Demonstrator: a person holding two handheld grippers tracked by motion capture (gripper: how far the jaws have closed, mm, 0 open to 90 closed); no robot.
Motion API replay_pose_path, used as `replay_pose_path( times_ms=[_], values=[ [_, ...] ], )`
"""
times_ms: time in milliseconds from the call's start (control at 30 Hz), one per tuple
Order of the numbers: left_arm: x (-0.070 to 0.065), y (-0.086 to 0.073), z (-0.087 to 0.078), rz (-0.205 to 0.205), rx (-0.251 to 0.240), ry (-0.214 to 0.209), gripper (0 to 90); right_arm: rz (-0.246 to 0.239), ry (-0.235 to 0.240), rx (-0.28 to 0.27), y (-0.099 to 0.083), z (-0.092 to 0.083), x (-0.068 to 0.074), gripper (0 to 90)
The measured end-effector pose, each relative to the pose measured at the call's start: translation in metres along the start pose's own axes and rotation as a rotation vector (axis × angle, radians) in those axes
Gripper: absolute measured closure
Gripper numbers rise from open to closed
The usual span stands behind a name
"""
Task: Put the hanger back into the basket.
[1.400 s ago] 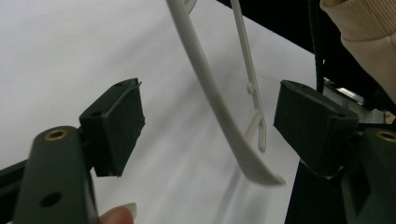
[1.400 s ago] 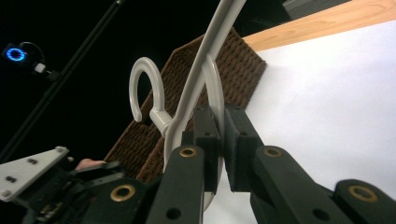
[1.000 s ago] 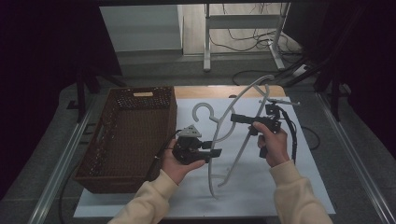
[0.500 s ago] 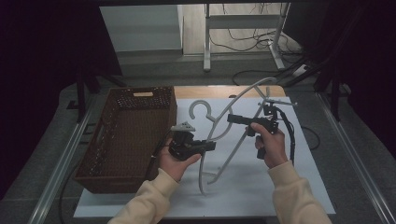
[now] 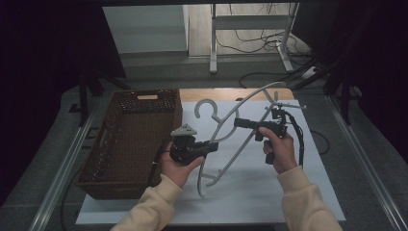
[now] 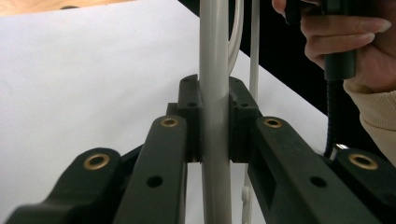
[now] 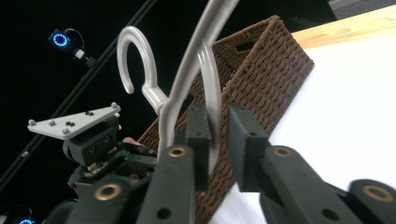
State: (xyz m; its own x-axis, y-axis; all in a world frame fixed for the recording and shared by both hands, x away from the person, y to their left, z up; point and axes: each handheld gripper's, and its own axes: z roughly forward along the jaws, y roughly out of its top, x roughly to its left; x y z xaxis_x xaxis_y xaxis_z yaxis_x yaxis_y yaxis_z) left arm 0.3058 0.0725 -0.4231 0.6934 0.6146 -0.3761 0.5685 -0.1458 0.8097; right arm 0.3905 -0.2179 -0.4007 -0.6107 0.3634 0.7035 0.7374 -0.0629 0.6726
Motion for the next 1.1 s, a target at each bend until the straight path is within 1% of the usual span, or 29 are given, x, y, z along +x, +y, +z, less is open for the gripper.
replay_pose_path(
  times_ms=[33, 67, 167, 200, 267, 333, 367, 400, 433, 467, 500, 567, 600, 700, 767, 833, 867, 900, 933, 1000, 1033, 1067, 1100],
  values=[
    [0.000, 0.000, 0.000, 0.000, 0.000, 0.000, 79.3, 0.000, 0.000, 0.000, 0.000, 0.000, 0.000, 75.8],
    [0.001, 0.000, -0.002, -0.004, -0.007, 0.001, 79.3, -0.008, -0.004, -0.002, 0.000, -0.001, 0.001, 68.8],
    [0.001, 0.002, -0.006, -0.008, -0.014, 0.002, 79.3, -0.032, -0.037, -0.027, 0.002, -0.008, 0.005, 54.1],
    [0.001, 0.002, -0.007, -0.006, -0.015, 0.004, 79.2, -0.046, -0.033, -0.036, 0.002, -0.012, 0.007, 50.2],
    [0.002, 0.004, -0.010, -0.008, -0.016, 0.001, 79.3, -0.085, -0.026, -0.052, 0.003, -0.021, 0.013, 41.8],
    [0.002, 0.005, -0.014, -0.005, -0.013, 0.003, 79.3, -0.147, -0.036, -0.058, 0.002, -0.031, 0.020, 32.1],
    [0.002, 0.005, -0.014, -0.005, -0.013, 0.003, 79.3, -0.147, -0.036, -0.058, 0.002, -0.031, 0.020, 32.1],
    [0.001, 0.006, -0.019, -0.002, -0.022, 0.005, 79.3, -0.205, -0.064, -0.060, -0.001, -0.042, 0.027, 27.9],
    [0.001, 0.007, -0.023, -0.002, -0.027, 0.004, 79.2, -0.225, -0.066, -0.061, -0.002, -0.047, 0.030, 26.6],
    [0.001, 0.007, -0.023, -0.002, -0.027, 0.004, 79.3, -0.225, -0.066, -0.061, -0.002, -0.047, 0.030, 26.6],
    [0.001, 0.009, -0.026, 0.001, -0.034, 0.006, 79.3, -0.237, -0.067, -0.061, -0.004, -0.053, 0.031, 25.2],
    [0.001, 0.011, -0.032, 0.003, -0.040, 0.006, 79.3, -0.266, -0.085, -0.056, -0.009, -0.063, 0.032, 23.4],
    [-0.001, 0.013, -0.037, 0.011, -0.048, 0.004, 79.3, -0.276, -0.103, -0.044, -0.014, -0.072, 0.028, 22.2],
    [-0.003, 0.016, -0.044, 0.026, -0.053, 0.006, 79.2, -0.269, -0.120, -0.014, -0.024, -0.084, 0.014, 20.4],
    [-0.005, 0.017, -0.047, 0.030, -0.056, 0.008, 79.3, -0.265, -0.139, 0.016, -0.031, -0.088, 0.001, 18.9],
    [-0.006, 0.019, -0.051, 0.038, -0.064, 0.004, 79.3, -0.261, -0.188, 0.040, -0.039, -0.092, -0.013, 18.9],
    [-0.007, 0.022, -0.057, 0.043, -0.070, 0.000, 79.3, -0.257, -0.208, 0.049, -0.043, -0.094, -0.019, 18.9],
    [-0.007, 0.022, -0.057, 0.043, -0.070, 0.000, 79.3, -0.251, -0.227, 0.056, -0.046, -0.095, -0.025, 19.1],
    [-0.008, 0.024, -0.062, 0.052, -0.075, 0.005, 79.2, -0.254, -0.253, 0.053, -0.049, -0.096, -0.030, 19.8],
    [-0.007, 0.027, -0.069, 0.063, -0.071, 0.012, 79.3, -0.261, -0.290, 0.063, -0.053, -0.097, -0.036, 20.1],
    [-0.007, 0.027, -0.069, 0.063, -0.071, 0.012, 79.3, -0.261, -0.290, 0.063, -0.053, -0.097, -0.036, 20.1],
    [-0.005, 0.029, -0.076, 0.067, -0.077, 0.022, 79.3, -0.273, -0.338, 0.088, -0.057, -0.095, -0.040, 20.0],
    [-0.004, 0.030, -0.080, 0.067, -0.080, 0.026, 79.2, -0.279, -0.347, 0.098, -0.058, -0.094, -0.041, 20.0]
  ],
)
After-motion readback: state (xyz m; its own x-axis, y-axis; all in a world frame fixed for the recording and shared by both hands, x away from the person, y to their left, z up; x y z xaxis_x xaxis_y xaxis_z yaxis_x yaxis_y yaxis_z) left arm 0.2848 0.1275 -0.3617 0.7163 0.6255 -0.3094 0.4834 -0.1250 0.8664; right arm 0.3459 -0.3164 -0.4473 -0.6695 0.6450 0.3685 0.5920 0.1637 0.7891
